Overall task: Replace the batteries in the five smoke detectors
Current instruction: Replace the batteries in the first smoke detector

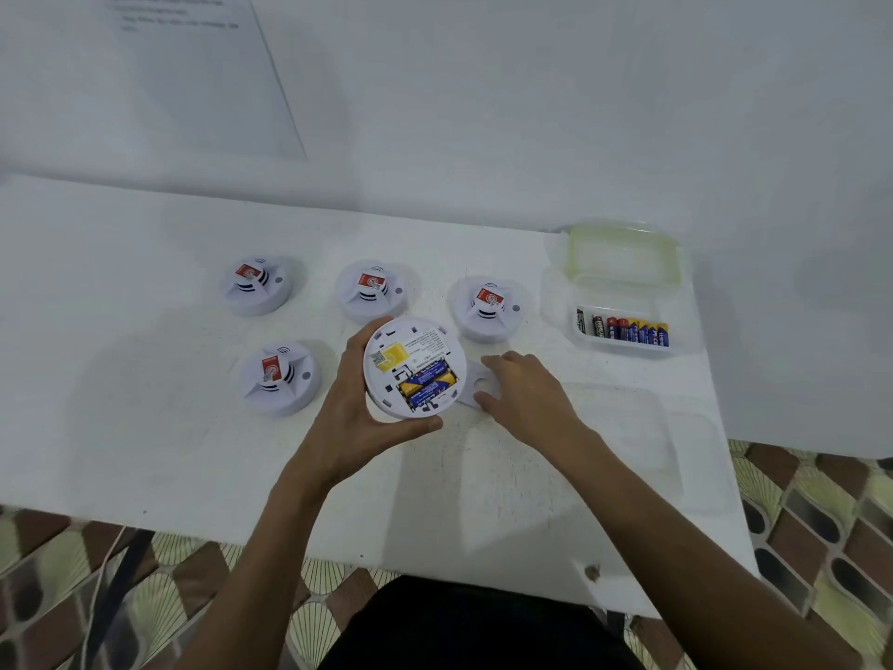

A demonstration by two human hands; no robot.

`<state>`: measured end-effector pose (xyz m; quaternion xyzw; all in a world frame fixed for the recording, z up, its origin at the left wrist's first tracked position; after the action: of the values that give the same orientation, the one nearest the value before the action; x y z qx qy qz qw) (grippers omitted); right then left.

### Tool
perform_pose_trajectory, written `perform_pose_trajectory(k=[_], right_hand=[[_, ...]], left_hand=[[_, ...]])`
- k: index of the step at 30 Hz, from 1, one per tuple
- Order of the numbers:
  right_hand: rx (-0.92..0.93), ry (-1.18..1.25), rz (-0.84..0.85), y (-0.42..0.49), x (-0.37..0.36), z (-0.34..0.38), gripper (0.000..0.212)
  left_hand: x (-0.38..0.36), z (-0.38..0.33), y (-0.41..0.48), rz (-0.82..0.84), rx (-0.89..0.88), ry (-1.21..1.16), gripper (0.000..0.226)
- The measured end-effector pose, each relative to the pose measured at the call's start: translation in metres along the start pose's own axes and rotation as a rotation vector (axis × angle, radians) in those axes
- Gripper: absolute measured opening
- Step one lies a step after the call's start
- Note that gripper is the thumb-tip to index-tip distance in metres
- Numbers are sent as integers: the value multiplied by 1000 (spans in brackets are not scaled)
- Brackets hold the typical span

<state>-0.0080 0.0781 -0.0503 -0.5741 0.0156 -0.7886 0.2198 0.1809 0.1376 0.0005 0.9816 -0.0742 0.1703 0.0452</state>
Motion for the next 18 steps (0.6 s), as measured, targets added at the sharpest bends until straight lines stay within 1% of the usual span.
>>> perform_pose_trajectory(k=[6,9,10,13,14,16,18], right_hand=[[-32,-85,12,8,-9,0,47],[-51,-43,-20,11,-8,-2,47],[-46,-14,-36,11,-5,-2,44],[-19,140,-72,9,1,0,16],[-15,232,-60,7,3,1,15],[-18,458,-39,2,8,3,21],[-12,624,-50,-7,18,9,20]], left_hand=[[9,8,-1,12,-7,6,96],[12,12,-1,21,-6,11,95],[12,14,-1,24,-4,13,95],[13,17,-1,32,3,12,95],[13,18,-1,35,3,11,95],[13,19,-1,46,2,12,96],[13,21,-1,50,9,19,97]])
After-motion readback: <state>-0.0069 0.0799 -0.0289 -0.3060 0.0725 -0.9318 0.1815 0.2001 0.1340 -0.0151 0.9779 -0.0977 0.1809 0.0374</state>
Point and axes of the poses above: each hand's wrist, its own y-axis towards the middle knuckle, its own x-axis out of the back of the hand, z = x × y, the point moved 5 cm from there along y, towards the middle knuckle, and after that the axes turned 6 degrees about z, right-handed, at the moved point
